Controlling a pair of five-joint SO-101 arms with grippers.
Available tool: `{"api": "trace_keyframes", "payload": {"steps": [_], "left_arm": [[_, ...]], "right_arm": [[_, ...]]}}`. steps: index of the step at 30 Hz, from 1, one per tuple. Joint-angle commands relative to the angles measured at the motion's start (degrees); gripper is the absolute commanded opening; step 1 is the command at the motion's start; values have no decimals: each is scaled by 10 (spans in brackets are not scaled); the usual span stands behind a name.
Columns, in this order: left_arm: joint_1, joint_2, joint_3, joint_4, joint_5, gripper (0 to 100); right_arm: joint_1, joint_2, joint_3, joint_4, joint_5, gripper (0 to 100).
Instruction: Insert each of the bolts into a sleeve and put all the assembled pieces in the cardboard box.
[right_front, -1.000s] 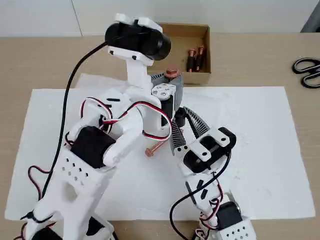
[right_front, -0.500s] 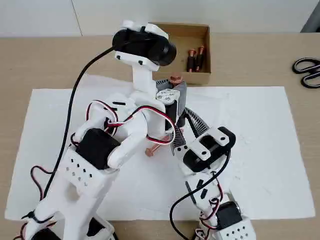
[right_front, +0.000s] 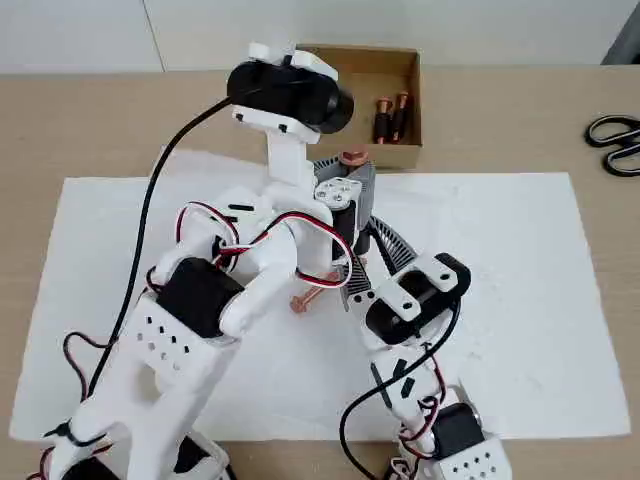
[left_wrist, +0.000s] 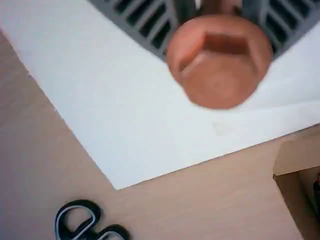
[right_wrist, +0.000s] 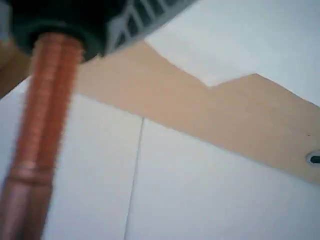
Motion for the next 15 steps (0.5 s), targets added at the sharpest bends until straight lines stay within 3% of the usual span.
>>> {"api": "trace_keyframes", "payload": {"steps": [1,15], "left_arm": [[-2,-13,5,-12,-18,6],[4,-14,24,2,-18,6]], "right_arm": [[1,-7,-3,-14,4,4],[2,-7,-3,-14,4,4]]}}
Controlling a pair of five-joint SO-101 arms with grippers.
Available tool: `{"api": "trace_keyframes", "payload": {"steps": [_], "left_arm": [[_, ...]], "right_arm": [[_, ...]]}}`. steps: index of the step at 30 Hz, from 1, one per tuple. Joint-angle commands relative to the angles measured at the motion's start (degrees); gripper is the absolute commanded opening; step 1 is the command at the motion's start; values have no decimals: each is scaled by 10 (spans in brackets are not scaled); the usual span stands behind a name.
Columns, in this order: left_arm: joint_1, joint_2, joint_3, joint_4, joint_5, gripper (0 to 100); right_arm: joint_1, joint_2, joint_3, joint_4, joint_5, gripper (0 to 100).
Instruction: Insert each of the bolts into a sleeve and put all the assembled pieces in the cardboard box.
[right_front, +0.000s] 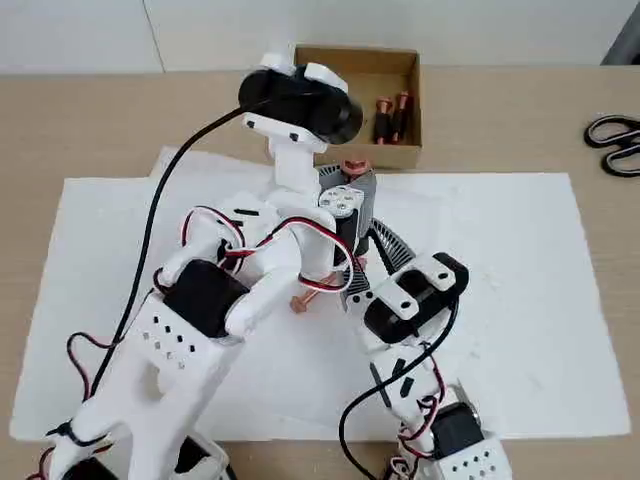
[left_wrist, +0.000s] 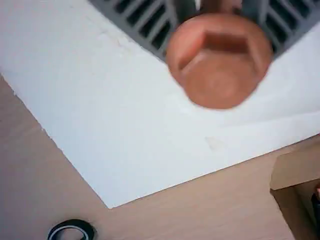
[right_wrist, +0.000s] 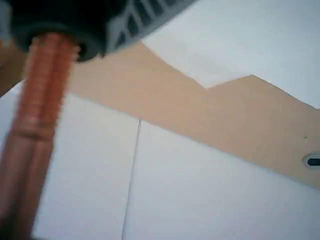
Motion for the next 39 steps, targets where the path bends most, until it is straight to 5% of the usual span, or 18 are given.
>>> {"api": "trace_keyframes", "payload": {"steps": [1,31,39], "left_arm": [[4,-11,0,13,-5,6],[41,-11,-1,119,-26,13],[42,-11,-6,160,-26,214]], "right_arm": [[2,-9,-3,-15,4,4],[2,-9,-2,-15,4,4],[2,-9,-2,-15,4,4]]}}
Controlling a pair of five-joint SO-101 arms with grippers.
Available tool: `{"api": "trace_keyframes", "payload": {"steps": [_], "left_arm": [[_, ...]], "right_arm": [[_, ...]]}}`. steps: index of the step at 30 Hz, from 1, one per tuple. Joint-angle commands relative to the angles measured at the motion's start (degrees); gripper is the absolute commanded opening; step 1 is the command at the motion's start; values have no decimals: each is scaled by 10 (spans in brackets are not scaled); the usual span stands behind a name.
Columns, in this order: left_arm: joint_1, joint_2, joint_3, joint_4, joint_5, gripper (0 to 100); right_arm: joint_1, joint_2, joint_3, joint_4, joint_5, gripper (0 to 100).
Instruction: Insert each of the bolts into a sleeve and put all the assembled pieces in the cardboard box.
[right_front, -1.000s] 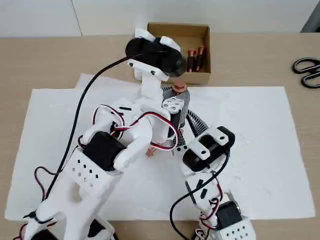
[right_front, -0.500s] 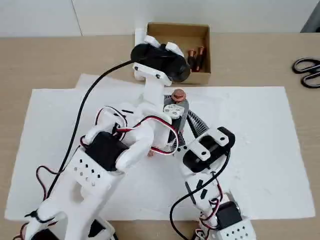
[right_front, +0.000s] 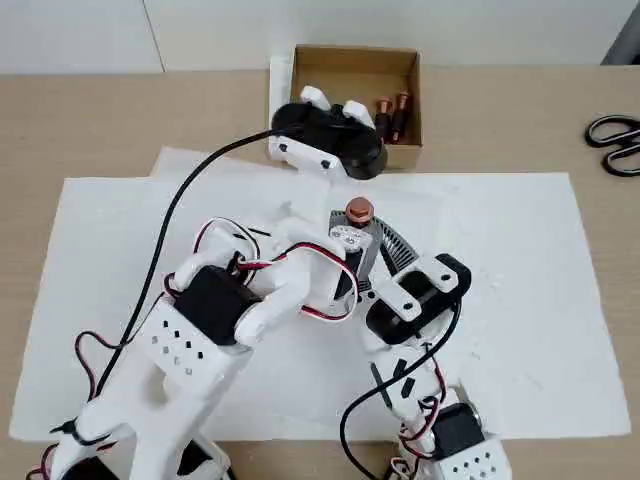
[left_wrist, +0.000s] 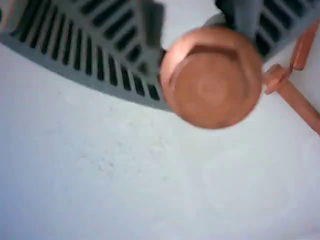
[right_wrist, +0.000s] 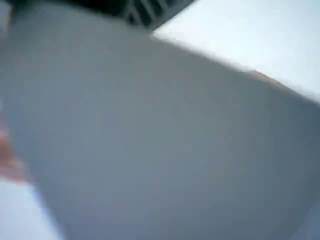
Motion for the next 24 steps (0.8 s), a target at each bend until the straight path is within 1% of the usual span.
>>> {"api": "trace_keyframes", "payload": {"steps": [1,3,9,11,13,15,18,22,24], "left_arm": [[8,-10,-16,37,-2,237],[8,-10,-38,61,-1,261],[-6,-10,-99,110,-4,264],[-27,-10,-103,112,-29,264],[-59,-10,-103,112,-65,264],[-89,-11,-104,109,-84,264],[-151,-25,-122,108,-85,264],[-250,-56,-131,82,-84,262],[-288,-80,-131,81,-84,262]], "right_arm": [[0,-8,-3,-15,4,4],[0,-8,-3,-15,4,4],[0,-8,-3,-15,4,4],[0,-8,-3,-15,4,4],[0,-8,-3,-15,4,4],[0,-8,-2,-15,4,4],[0,-8,-2,-15,4,4],[0,-8,-2,-15,4,4],[0,-8,-2,-15,4,4]]}}
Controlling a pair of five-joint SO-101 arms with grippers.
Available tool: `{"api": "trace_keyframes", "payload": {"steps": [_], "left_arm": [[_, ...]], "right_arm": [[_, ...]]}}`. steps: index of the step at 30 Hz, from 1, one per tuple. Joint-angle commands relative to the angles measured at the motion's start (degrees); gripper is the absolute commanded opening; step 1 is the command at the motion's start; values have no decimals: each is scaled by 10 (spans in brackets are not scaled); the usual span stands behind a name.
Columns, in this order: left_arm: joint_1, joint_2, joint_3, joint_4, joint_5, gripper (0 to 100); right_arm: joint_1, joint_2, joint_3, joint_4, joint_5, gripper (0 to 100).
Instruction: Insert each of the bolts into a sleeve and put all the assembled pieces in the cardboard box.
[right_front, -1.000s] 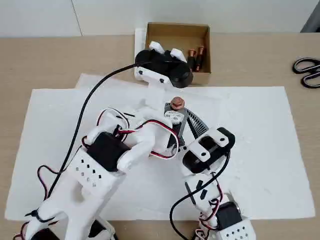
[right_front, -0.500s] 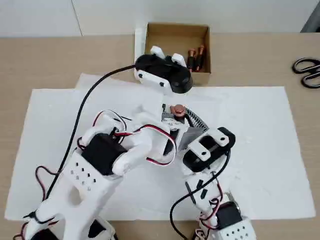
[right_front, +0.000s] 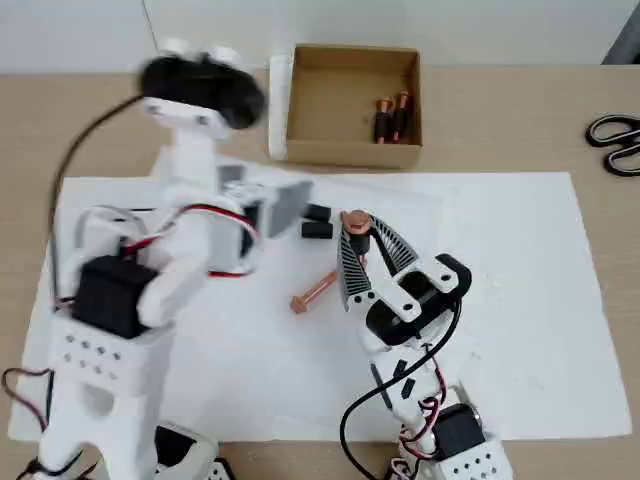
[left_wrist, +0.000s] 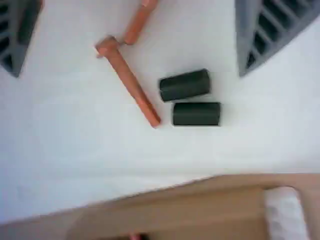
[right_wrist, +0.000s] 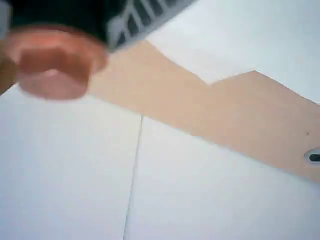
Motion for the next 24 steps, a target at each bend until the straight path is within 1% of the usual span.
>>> {"api": "trace_keyframes", "payload": {"steps": [1,7,10,12,15,17,19,22,24], "left_arm": [[-69,-49,-22,-14,-8,262],[-179,-107,-19,-9,-8,262],[-252,-122,-10,29,-8,262],[-304,-124,13,58,-10,262],[-363,-122,83,69,-11,262],[-381,-123,130,69,-12,262],[-382,-126,168,69,-23,262],[-381,-127,201,71,-62,262],[-381,-127,210,74,-65,262]], "right_arm": [[1,-8,-2,-14,5,4],[7,-8,-5,-14,5,4],[40,-4,-31,-16,5,4],[64,-1,-62,-15,5,3],[79,7,-99,-14,5,3],[88,39,-127,-17,5,3],[105,93,-171,-20,5,3],[128,211,-268,-29,5,3],[137,312,-339,-59,5,3]]}}
